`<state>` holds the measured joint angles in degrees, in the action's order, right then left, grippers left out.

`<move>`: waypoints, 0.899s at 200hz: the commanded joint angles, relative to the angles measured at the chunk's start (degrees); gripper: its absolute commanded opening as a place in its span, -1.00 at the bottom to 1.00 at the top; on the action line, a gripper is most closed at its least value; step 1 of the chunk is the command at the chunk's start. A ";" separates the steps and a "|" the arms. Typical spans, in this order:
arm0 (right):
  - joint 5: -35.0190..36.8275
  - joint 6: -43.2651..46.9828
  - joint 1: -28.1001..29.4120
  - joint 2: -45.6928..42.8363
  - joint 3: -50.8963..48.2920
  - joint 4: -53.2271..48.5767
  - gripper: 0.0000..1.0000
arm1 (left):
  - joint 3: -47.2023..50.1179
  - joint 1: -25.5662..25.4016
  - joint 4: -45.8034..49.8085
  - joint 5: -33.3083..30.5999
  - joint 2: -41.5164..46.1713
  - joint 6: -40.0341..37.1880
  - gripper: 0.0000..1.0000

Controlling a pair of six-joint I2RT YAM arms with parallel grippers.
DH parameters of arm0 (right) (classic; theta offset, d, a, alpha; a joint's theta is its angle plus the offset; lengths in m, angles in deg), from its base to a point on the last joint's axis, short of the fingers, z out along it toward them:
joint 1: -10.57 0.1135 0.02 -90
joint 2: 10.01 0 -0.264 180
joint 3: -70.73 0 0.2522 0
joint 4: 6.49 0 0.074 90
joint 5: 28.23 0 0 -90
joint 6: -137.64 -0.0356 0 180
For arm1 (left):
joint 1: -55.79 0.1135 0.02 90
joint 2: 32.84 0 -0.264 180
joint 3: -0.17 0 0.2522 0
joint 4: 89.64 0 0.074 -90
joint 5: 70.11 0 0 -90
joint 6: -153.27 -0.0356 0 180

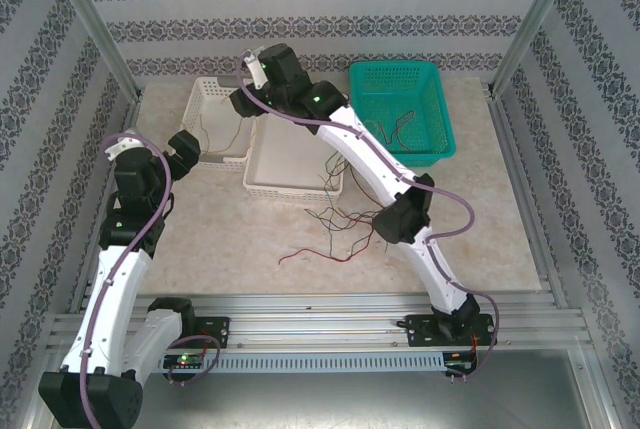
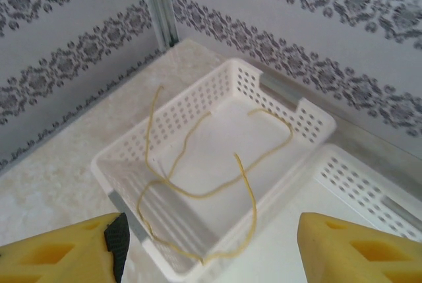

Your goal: Untangle the cables

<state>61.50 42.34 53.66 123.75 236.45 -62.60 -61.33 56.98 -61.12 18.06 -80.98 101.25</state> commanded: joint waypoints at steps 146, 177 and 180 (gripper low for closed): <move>-7.10 -15.67 -15.22 -48.40 -90.90 29.89 0.28 | -1.07 -18.26 10.54 -0.35 -3.65 -2.21 1.00; -6.65 -17.04 -15.45 -40.19 -87.36 32.21 0.25 | -0.09 -19.62 10.68 -1.63 -3.80 -2.81 1.00; -6.88 -17.50 -15.50 -39.40 -86.80 32.37 0.25 | -0.06 -19.71 10.67 -1.75 -3.85 -2.89 1.00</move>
<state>56.93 28.05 38.15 78.98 146.42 -35.52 -62.43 38.46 -51.81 18.33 -85.55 99.74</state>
